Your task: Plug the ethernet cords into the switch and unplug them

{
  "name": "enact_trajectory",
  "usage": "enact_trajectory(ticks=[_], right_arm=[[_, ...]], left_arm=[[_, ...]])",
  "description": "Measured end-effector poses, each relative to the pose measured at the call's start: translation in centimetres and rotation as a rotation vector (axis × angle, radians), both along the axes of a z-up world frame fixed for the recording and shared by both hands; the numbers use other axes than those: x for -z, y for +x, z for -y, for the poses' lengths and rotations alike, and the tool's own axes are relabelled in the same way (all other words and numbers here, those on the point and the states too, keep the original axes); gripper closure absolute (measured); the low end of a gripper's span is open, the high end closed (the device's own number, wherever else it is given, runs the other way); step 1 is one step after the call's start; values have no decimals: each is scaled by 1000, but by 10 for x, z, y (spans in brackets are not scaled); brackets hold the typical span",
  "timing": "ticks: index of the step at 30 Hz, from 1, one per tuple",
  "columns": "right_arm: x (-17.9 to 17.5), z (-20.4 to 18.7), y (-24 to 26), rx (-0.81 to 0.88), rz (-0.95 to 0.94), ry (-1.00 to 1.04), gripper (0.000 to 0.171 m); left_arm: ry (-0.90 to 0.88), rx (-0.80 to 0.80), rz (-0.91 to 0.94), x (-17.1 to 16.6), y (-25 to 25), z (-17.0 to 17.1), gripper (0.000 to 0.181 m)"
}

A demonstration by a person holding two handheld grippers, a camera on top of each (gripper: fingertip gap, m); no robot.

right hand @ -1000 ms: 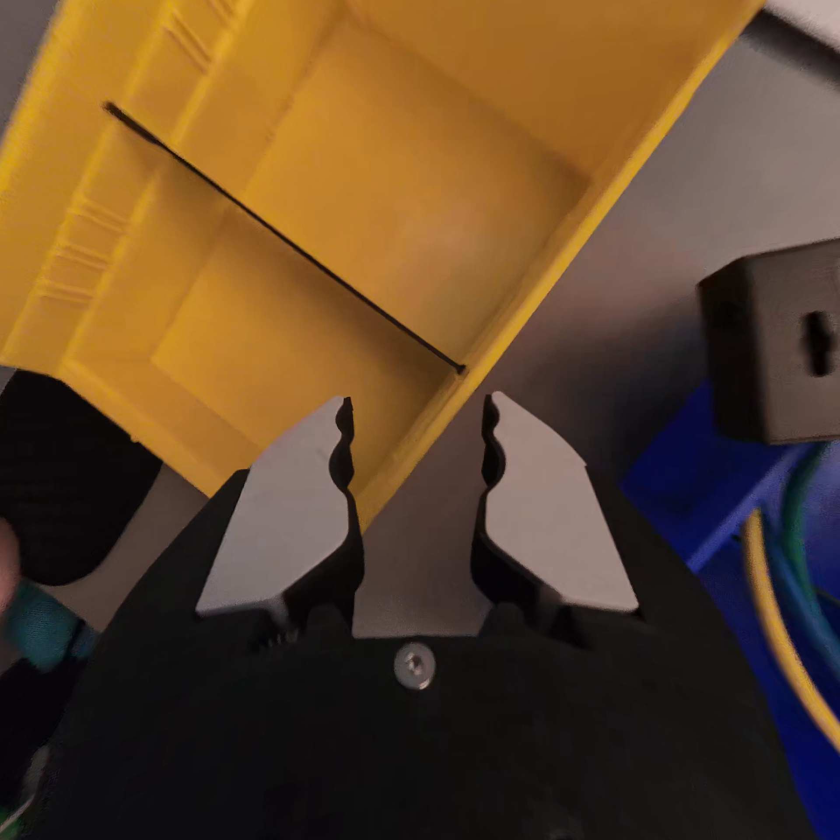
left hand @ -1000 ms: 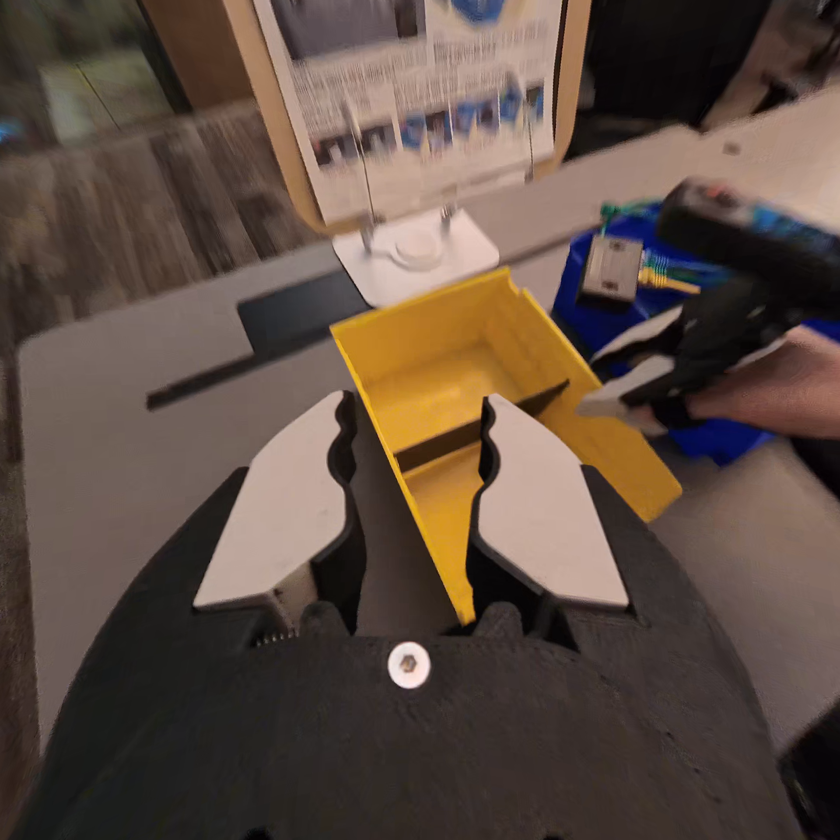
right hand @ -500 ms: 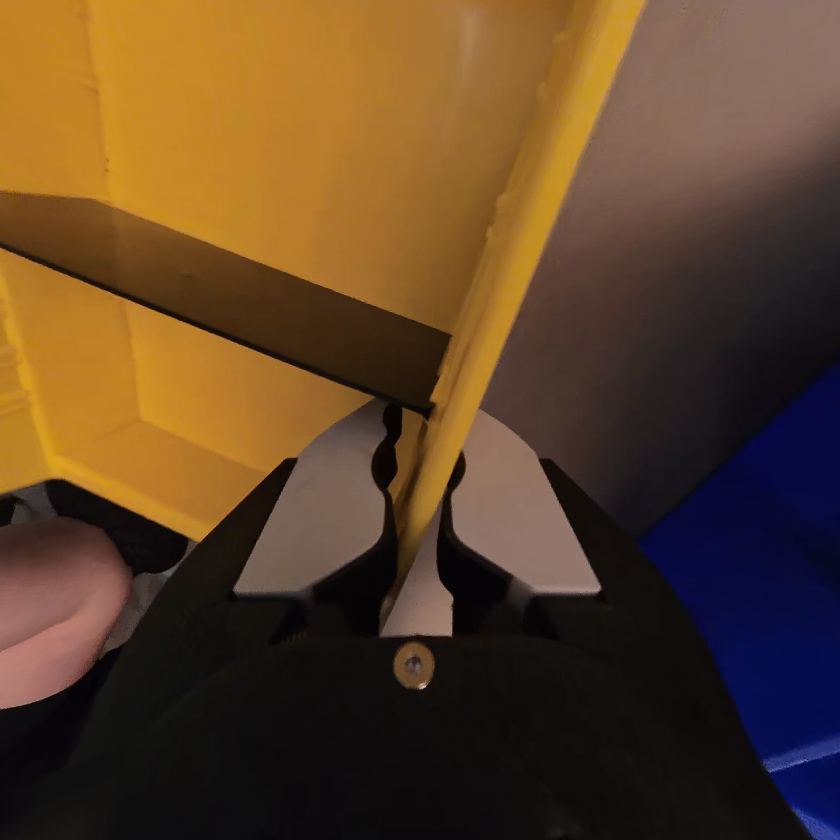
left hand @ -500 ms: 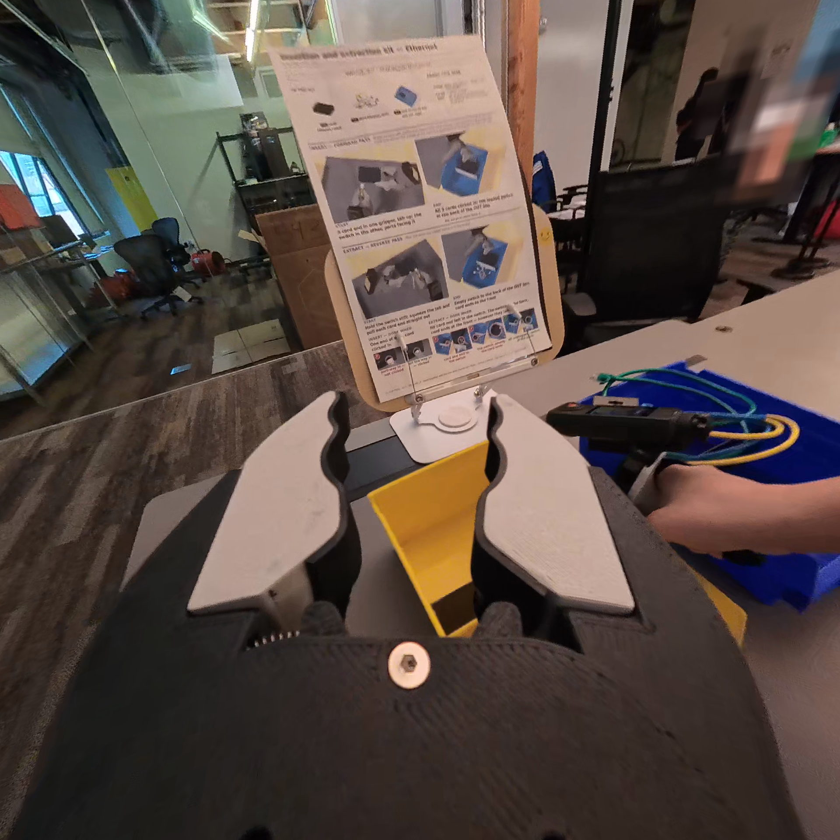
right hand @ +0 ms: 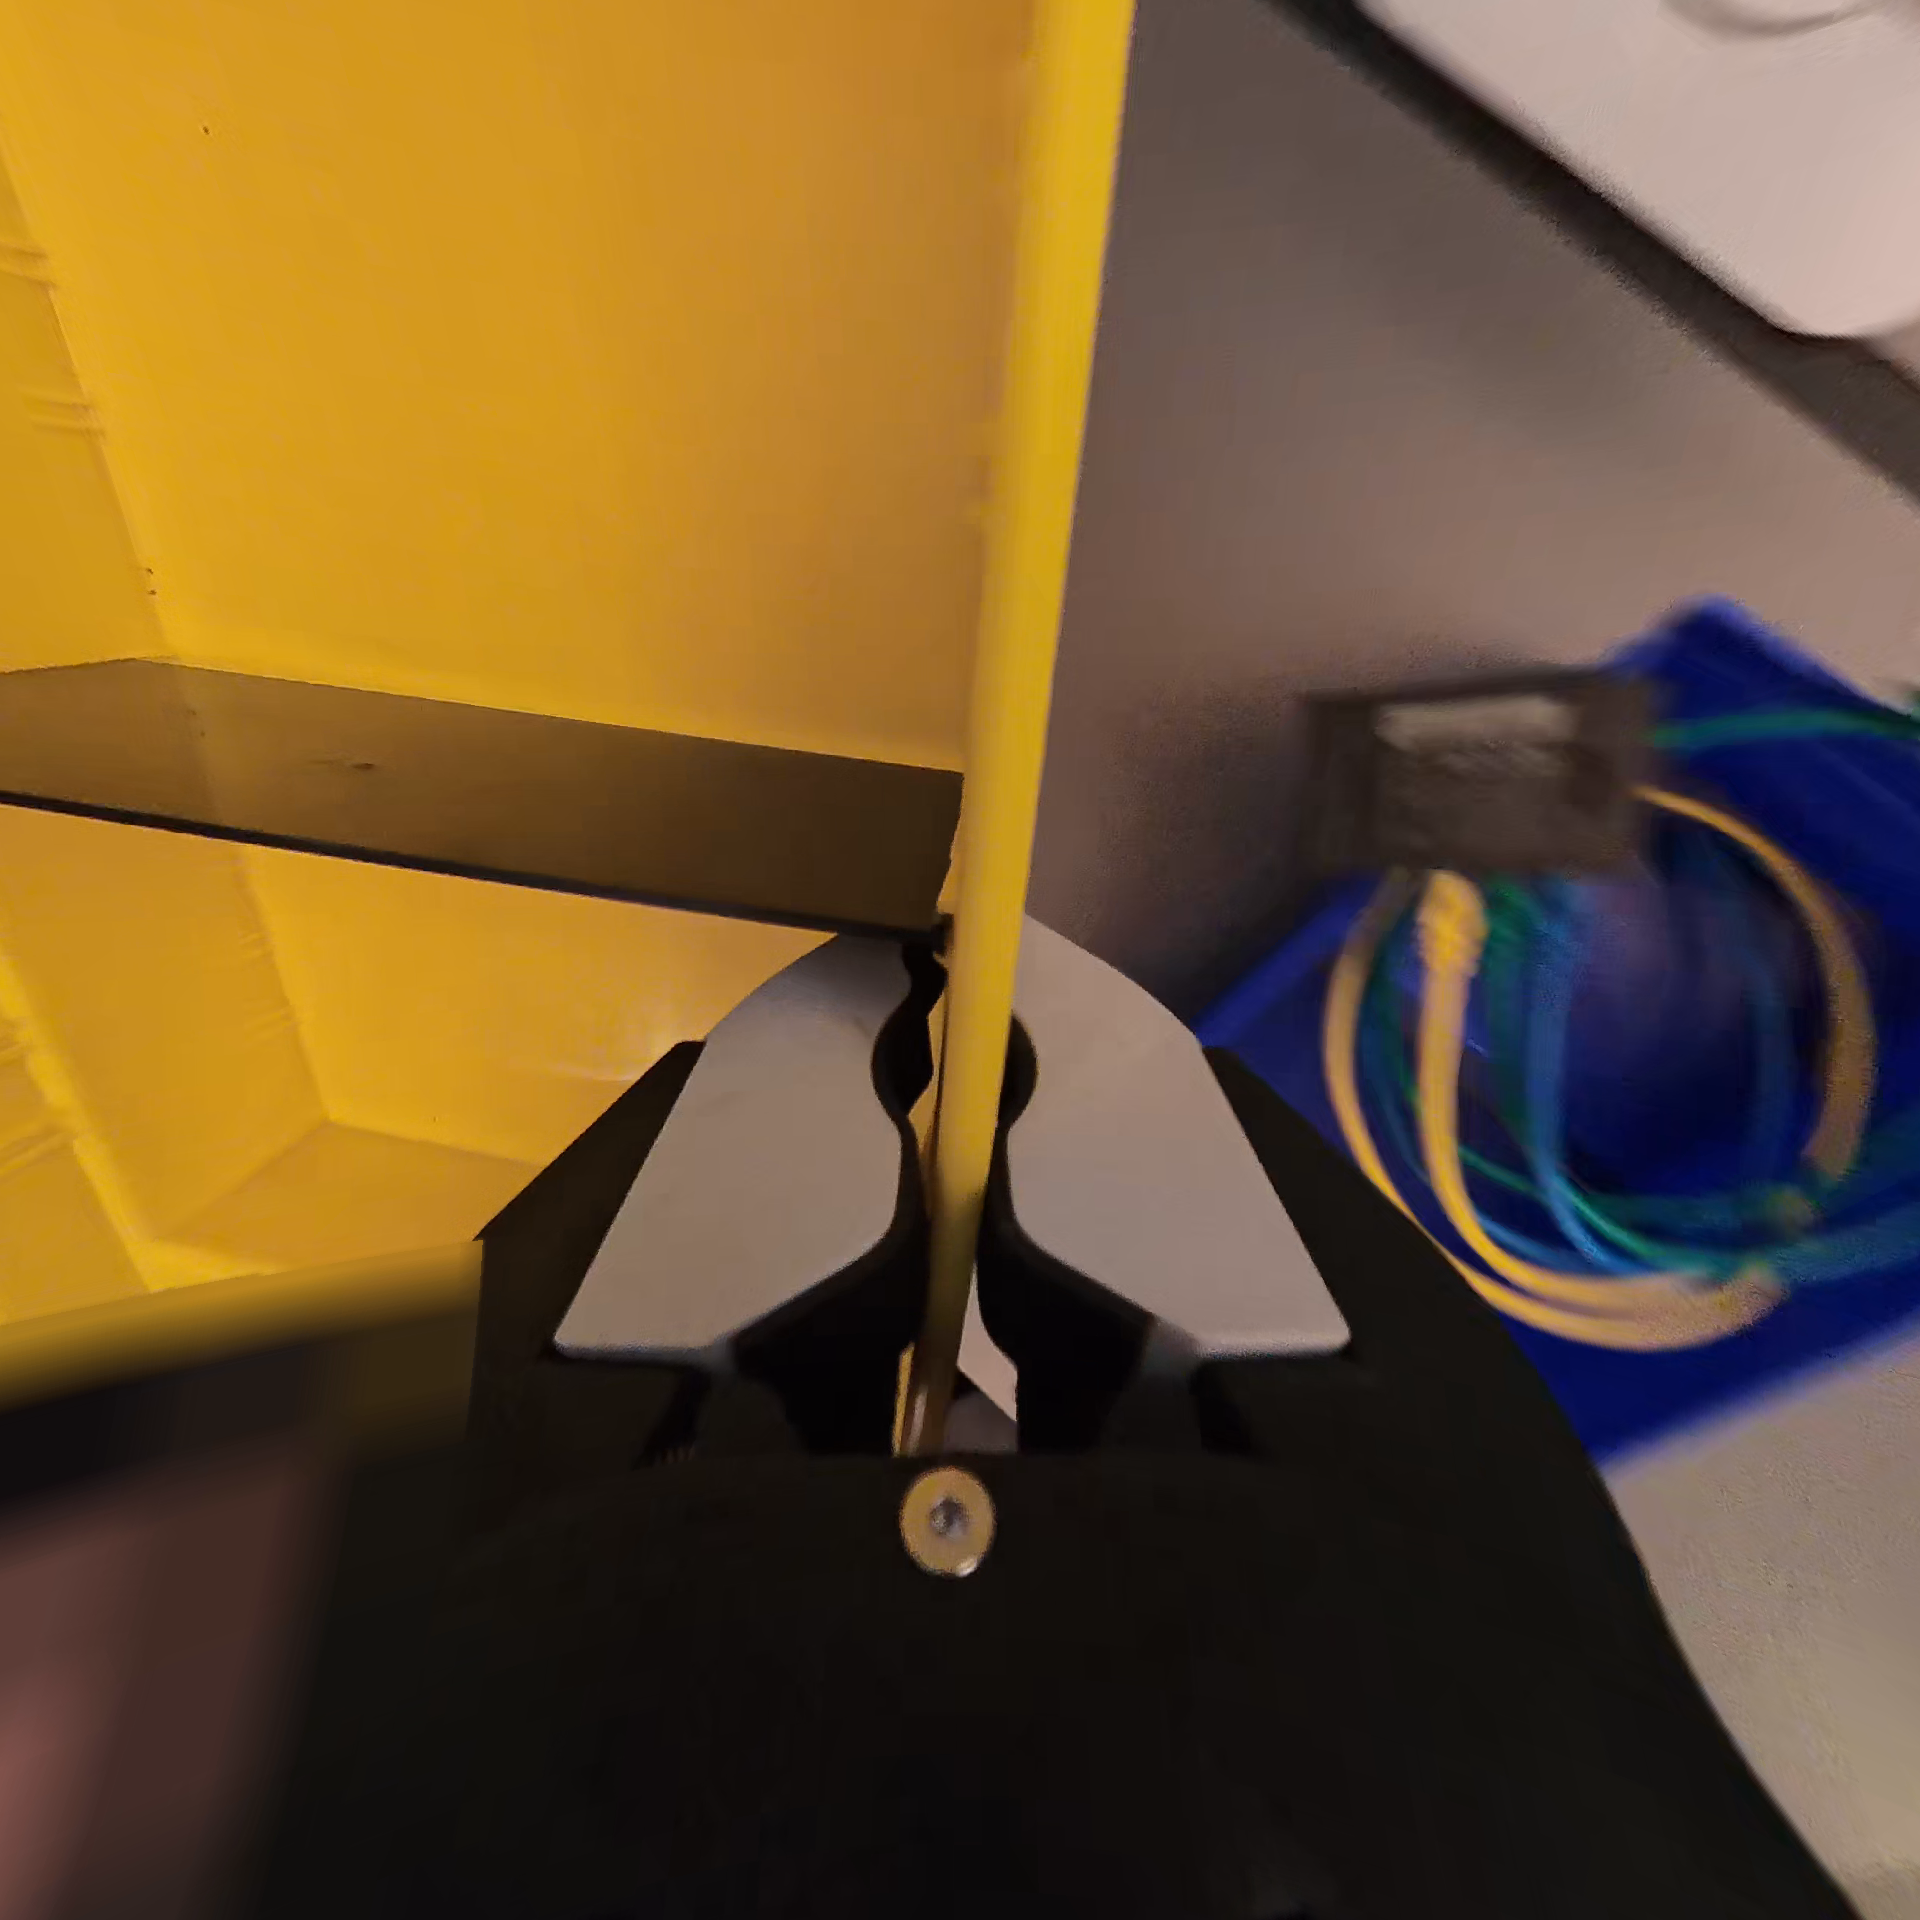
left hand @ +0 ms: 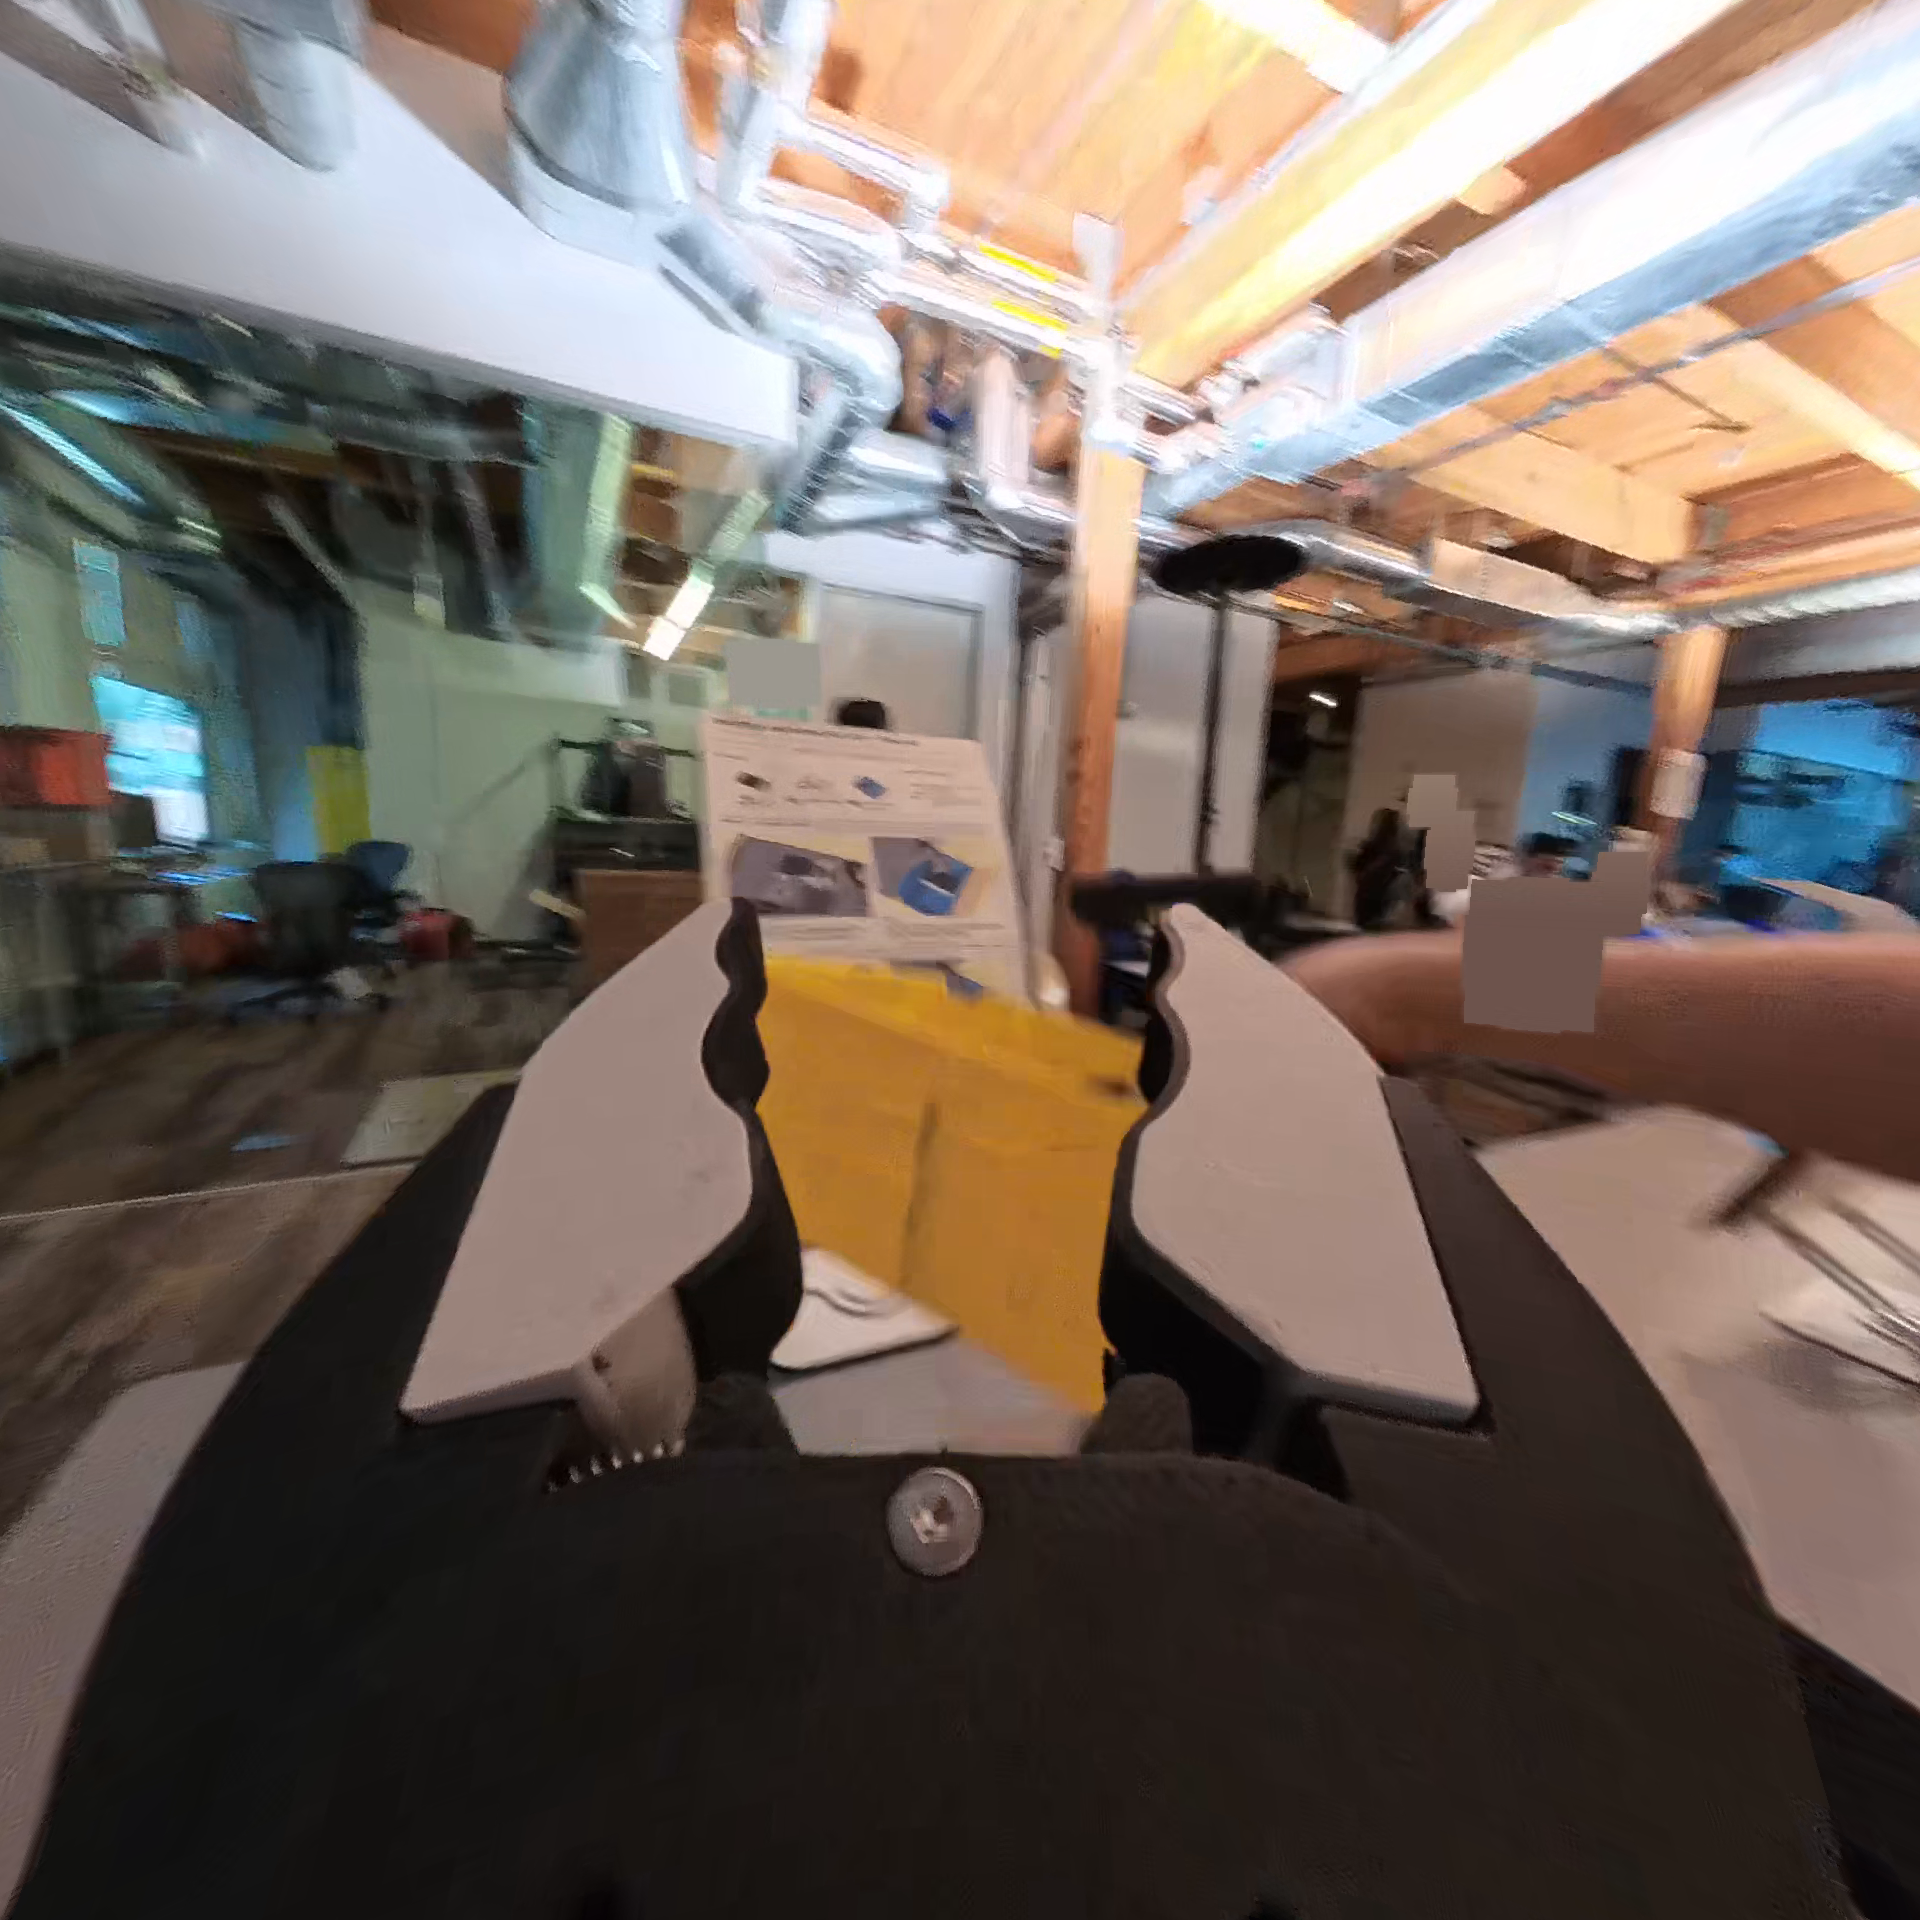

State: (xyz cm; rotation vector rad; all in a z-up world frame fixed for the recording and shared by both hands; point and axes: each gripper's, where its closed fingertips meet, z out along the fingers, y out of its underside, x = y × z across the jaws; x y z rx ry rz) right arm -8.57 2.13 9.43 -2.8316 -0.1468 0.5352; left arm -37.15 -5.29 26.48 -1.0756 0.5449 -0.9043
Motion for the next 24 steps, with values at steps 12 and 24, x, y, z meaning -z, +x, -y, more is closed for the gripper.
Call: enact_trajectory(ticks=[12, 24], right_arm=[[5, 230, 349, 674, 122, 38, 165], [179, 327, 423, 889, 53, -204, 165]], left_arm=[[-696, 653, -699, 231, 273, -14, 88], [-912, 365, -1429, 360, 340, -17, 113]])
